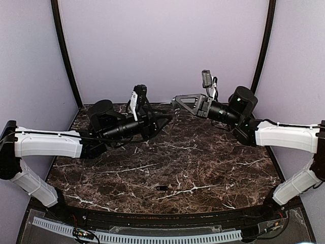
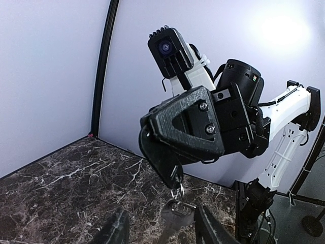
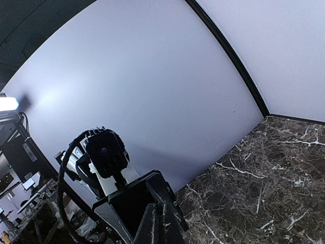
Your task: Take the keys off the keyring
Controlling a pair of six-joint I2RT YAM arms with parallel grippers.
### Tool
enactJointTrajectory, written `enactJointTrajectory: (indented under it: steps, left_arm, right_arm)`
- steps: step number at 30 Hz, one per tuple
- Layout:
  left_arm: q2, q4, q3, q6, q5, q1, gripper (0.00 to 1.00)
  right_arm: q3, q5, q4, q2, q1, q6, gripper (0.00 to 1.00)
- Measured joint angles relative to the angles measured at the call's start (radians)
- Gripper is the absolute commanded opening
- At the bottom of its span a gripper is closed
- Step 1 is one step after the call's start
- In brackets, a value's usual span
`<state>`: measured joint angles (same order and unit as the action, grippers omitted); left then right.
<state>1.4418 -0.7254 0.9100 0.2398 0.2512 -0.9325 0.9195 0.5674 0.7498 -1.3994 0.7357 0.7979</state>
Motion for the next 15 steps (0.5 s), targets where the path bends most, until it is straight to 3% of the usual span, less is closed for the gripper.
enactJointTrajectory:
  steps: [9,15]
  left_arm:
    - [0.031,0.004,0.021,-0.004,0.001,-0.02,0.43]
    - [0.061,0.031,0.056,-0.023,-0.022,-0.028,0.33]
  right_arm:
    - [0.0,-0.076,-0.069,0.014,0.034,-0.058,0.0]
    - [0.014,-0.109,-0.11,0.018,0.045,-0.085,0.0]
